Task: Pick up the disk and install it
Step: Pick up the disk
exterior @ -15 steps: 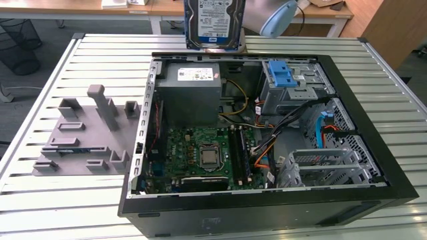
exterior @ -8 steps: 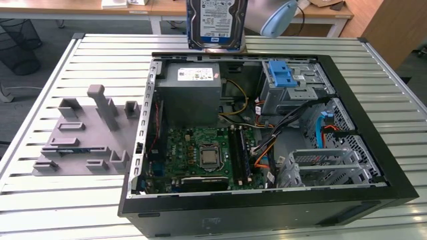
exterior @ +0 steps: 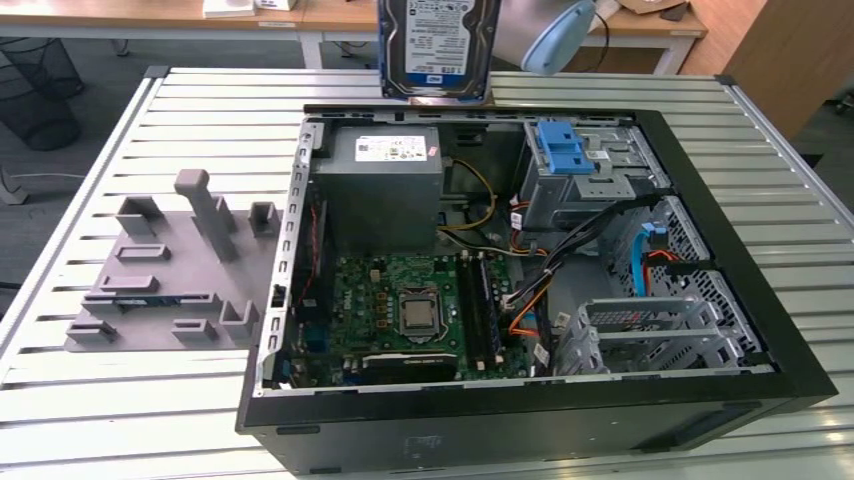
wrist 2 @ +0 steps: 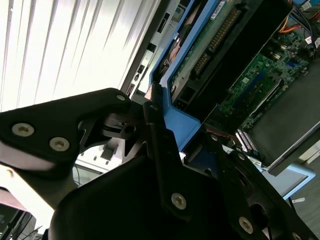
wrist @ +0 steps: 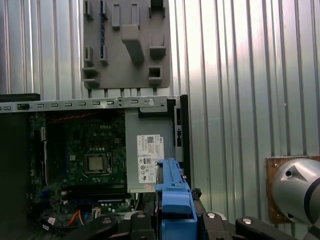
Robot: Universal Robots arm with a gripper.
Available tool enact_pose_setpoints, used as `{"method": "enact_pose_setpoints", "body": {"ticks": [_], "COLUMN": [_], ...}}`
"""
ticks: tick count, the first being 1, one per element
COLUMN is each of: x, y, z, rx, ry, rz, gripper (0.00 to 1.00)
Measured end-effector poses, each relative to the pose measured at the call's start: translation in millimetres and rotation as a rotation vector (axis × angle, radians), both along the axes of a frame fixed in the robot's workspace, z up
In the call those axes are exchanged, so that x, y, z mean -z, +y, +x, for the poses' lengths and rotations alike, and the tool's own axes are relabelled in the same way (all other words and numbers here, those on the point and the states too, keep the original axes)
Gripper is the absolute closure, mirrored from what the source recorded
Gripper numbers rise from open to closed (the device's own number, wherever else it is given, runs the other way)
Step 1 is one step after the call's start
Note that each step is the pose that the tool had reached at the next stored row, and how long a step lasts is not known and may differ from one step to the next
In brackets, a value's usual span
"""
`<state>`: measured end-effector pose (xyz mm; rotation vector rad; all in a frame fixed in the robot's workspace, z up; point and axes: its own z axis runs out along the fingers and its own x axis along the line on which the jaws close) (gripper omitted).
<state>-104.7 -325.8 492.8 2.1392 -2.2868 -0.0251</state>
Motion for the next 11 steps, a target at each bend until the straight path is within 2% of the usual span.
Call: {"method": "enact_pose_setpoints", "body": {"ticks": [11], "x": [0.0], "y": [0.0], "z": [6.6], "rx": [0.000], "ry": [0.0000], "rz": [0.0000], "gripper": [0.63]}}
